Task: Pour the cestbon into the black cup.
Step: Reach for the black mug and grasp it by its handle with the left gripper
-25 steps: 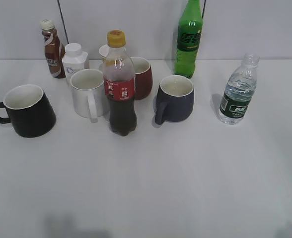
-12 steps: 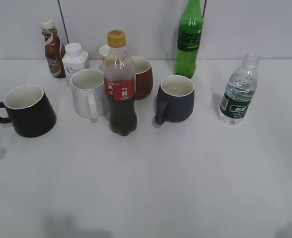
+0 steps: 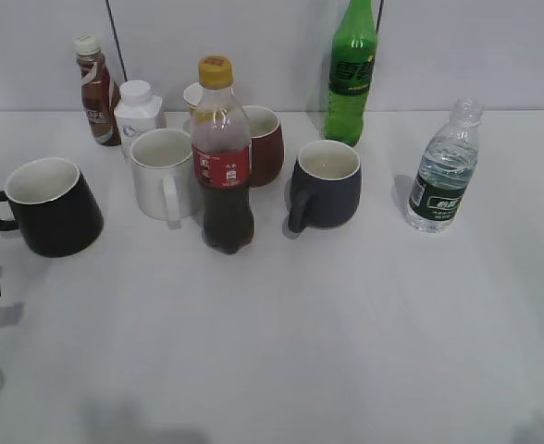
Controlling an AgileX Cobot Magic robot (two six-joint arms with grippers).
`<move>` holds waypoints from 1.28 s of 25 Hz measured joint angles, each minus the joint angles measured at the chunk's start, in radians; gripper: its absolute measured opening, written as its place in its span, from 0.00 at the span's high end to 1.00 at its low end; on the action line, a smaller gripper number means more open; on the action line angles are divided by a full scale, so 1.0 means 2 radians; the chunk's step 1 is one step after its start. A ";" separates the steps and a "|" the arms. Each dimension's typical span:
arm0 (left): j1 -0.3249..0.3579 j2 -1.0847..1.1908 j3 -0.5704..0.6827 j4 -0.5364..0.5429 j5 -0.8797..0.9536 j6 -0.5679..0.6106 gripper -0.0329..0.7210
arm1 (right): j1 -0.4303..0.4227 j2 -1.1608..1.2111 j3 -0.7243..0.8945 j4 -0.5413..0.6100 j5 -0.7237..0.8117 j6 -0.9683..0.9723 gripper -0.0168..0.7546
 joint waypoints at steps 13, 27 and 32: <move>0.000 0.062 -0.096 -0.004 -0.004 0.000 0.50 | 0.000 0.000 0.000 0.000 0.000 0.001 0.22; 0.002 0.126 -0.168 0.005 -0.006 0.000 0.50 | 0.000 0.000 0.000 0.000 0.000 0.001 0.22; 0.014 0.127 -0.183 0.034 -0.006 0.000 0.53 | 0.000 0.000 0.000 0.000 0.000 0.001 0.22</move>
